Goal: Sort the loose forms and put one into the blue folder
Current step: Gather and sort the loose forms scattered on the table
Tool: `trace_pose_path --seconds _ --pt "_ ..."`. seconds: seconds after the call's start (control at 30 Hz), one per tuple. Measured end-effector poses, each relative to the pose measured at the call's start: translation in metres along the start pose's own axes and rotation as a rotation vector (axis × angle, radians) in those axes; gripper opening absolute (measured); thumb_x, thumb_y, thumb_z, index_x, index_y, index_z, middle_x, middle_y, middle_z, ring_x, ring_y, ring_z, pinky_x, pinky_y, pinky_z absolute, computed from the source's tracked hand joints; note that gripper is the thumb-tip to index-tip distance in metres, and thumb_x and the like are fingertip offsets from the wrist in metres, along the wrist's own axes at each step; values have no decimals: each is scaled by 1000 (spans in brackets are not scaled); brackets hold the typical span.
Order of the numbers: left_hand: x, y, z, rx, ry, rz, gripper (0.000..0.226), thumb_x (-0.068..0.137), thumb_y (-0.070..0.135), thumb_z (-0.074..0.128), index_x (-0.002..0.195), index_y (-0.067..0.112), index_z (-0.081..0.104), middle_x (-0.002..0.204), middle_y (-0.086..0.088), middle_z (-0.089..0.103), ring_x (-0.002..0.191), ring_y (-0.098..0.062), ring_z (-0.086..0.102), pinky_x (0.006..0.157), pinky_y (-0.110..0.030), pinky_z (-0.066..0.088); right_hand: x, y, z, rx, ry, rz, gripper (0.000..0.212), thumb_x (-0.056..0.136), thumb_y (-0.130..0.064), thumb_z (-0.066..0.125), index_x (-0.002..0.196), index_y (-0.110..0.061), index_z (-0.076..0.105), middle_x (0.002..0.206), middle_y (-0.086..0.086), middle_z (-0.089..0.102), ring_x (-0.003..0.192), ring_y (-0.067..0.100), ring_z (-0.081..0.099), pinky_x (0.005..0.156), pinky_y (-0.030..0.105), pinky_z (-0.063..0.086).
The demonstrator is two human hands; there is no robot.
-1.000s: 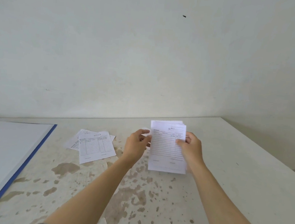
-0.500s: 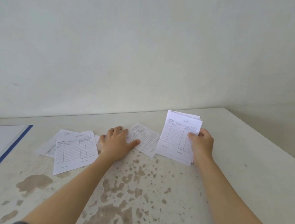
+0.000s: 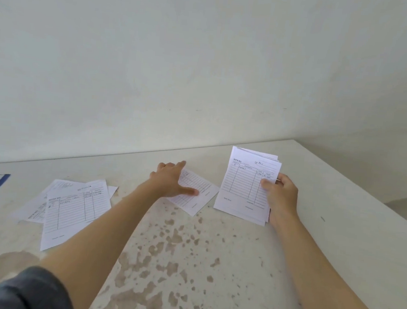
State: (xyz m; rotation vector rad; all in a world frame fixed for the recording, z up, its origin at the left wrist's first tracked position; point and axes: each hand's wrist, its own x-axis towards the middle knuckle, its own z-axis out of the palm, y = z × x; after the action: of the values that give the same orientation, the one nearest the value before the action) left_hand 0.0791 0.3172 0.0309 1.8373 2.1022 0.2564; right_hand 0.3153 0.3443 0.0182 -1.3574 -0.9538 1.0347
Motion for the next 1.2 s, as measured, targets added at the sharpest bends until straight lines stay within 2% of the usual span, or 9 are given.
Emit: trace_pose_path --seconds 0.2,0.37,0.47,0.53,0.67,0.8,0.93,1.07,1.2 --pt "5 3 -4 36 9 -21 95 73 57 69 148 20 23 147 -5 33 136 -27 28 110 -52 25 -1 0 2 22 -17 6 20 83 3 53 80 -17 58 81 1 64 84 28 63 86 52 54" --pt "4 -3 -1 -73 34 95 82 78 48 69 145 21 32 137 -2 47 126 -24 43 106 -45 36 -4 0 2 59 -37 4 17 84 3 54 94 -9 60 83 0 66 83 26 64 83 45 55" --pt "0 -8 3 -216 139 133 71 74 39 75 137 29 44 122 2 58 116 -23 53 101 -47 42 -5 -1 1 80 -74 3 16 85 3 56 89 -11 61 85 1 67 82 25 65 81 42 55" --pt "-4 -10 5 -302 232 152 61 73 32 77 129 29 53 108 3 62 104 -21 59 93 -42 49 -7 -2 1 83 -132 6 14 85 2 58 86 -10 63 87 4 69 83 27 66 82 45 55" --pt "-18 -9 4 -505 299 172 51 72 28 80 119 24 61 103 1 64 94 -16 60 78 -27 50 -12 -7 4 82 -299 15 10 85 0 60 88 -7 67 89 7 71 82 28 67 82 44 56" --pt "-34 -13 -9 -880 191 103 30 75 25 77 102 22 65 96 0 68 86 -16 62 68 -23 47 -20 -16 12 113 -420 25 12 87 -1 58 91 -7 68 88 7 72 76 23 68 69 35 56" --pt "-57 -27 -20 -1208 9 27 23 83 25 69 103 20 59 101 -7 67 84 -24 63 67 -32 51 -35 -24 23 145 -515 88 14 88 -1 57 97 -5 67 97 12 71 84 27 68 73 39 56" --pt "-82 -42 -22 -1329 -99 11 34 89 28 61 121 22 53 107 -8 65 87 -24 62 65 -31 52 -54 -29 33 166 -537 107 12 88 -1 57 95 -5 66 95 12 71 83 28 68 73 40 56" --pt "-103 -52 -22 -1353 -104 25 42 86 31 64 125 22 53 119 -13 65 93 -27 65 64 -33 54 -72 -34 37 189 -594 161 14 89 -3 57 98 -6 66 99 13 71 87 28 68 71 38 55"
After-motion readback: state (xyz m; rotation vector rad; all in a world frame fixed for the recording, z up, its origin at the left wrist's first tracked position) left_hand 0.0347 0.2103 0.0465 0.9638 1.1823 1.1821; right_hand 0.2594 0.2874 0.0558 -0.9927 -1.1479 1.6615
